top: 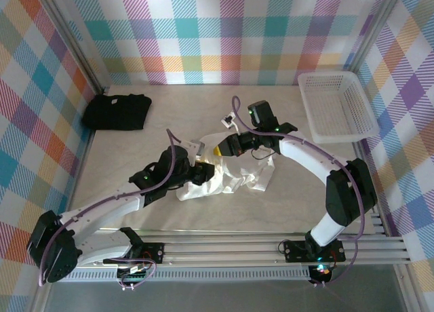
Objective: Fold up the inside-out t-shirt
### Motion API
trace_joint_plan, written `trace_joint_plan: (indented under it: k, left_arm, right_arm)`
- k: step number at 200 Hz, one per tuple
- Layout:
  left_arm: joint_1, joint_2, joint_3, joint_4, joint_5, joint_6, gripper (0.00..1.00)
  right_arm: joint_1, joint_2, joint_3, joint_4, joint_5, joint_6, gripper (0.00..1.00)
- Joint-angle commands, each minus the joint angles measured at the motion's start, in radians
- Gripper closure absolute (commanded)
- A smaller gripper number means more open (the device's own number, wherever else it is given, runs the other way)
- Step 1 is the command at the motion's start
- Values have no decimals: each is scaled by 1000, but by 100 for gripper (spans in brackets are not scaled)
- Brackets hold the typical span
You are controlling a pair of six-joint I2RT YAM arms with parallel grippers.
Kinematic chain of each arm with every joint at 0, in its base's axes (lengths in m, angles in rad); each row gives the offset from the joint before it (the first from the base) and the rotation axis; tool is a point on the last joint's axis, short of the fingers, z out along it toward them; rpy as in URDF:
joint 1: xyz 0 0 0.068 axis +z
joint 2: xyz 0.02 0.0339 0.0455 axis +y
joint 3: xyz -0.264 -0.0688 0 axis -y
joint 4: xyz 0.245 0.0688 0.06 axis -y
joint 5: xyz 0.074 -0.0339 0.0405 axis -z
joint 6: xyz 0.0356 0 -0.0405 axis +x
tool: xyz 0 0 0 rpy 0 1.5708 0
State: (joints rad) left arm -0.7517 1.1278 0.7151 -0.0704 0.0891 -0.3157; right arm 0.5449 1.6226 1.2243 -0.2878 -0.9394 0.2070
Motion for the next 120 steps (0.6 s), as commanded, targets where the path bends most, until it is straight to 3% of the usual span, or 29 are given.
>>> trace_joint_plan:
  k: [1, 19, 34, 46, 57, 71, 81, 120]
  left_arm:
    - [-10, 45, 43, 62, 1, 27, 62]
    - [-8, 82, 65, 66, -38, 29, 69]
    - [-5, 87, 78, 72, -41, 32, 85]
    - [-3, 68, 88, 70, -21, 30, 94]
    - [4, 36, 96, 61, 8, 16, 100]
    - [21, -11, 108, 41, 68, -34, 100]
    - [37, -39, 127, 1, 102, -82, 100]
    - [62, -52, 254, -276, 107, -196, 100]
  right_arm:
    - [9, -6, 12, 14, -16, 3, 100]
    - [9, -10, 11, 4, -11, -7, 100]
    - [9, -18, 14, -34, 24, -32, 100]
    - [8, -33, 25, -104, 144, -64, 99]
    - [9, -55, 35, -168, 350, -77, 94]
    - [21, -96, 26, -209, 602, -96, 88]
    - [43, -132, 8, -202, 710, -122, 84]
    - [141, -330, -175, 27, 758, -214, 66]
